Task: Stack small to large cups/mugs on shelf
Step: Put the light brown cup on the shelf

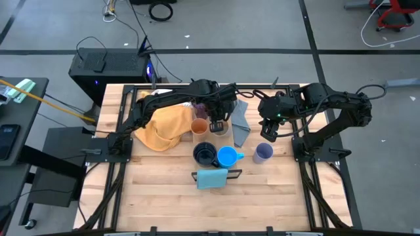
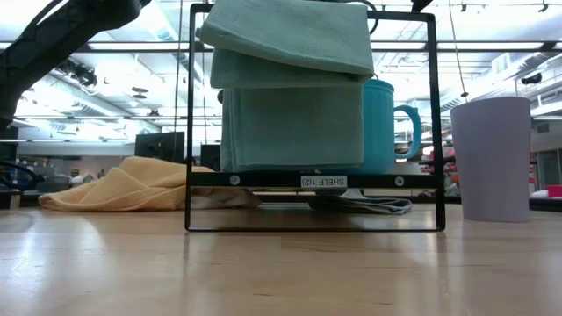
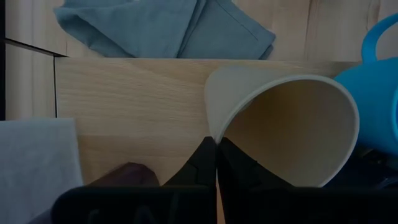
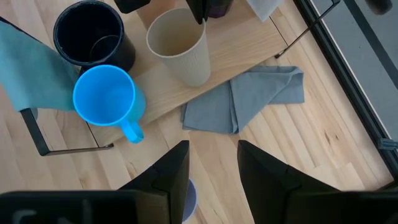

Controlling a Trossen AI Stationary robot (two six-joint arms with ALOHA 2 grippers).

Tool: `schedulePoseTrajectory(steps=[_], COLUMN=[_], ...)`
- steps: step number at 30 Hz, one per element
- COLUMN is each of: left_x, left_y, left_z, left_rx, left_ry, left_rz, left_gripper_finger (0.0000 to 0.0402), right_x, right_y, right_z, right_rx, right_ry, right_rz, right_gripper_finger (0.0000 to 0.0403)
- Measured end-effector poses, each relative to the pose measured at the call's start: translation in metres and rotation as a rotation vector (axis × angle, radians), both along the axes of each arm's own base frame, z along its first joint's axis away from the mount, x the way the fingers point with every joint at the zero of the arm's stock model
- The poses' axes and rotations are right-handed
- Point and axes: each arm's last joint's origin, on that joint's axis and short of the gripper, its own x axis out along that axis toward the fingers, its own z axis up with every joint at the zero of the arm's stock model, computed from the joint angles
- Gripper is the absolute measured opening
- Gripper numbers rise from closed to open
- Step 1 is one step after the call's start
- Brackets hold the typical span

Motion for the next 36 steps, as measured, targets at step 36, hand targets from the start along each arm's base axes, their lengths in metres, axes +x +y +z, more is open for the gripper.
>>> schedulePoseTrajectory(steps=[36], left_x=[0.006], left_y=[0.002], left_z=[-0.014], left_rx=[-0.008], left_ry=[0.03], left_rz=[-0.022], left_gripper_finger=[0.0006], right_x=[0.0], right_y=[0.0], right_z=[0.0], right_rx=[-0.008], right_ry=[0.005], right_rz=[0.016], right_gripper_finger=[0.0142])
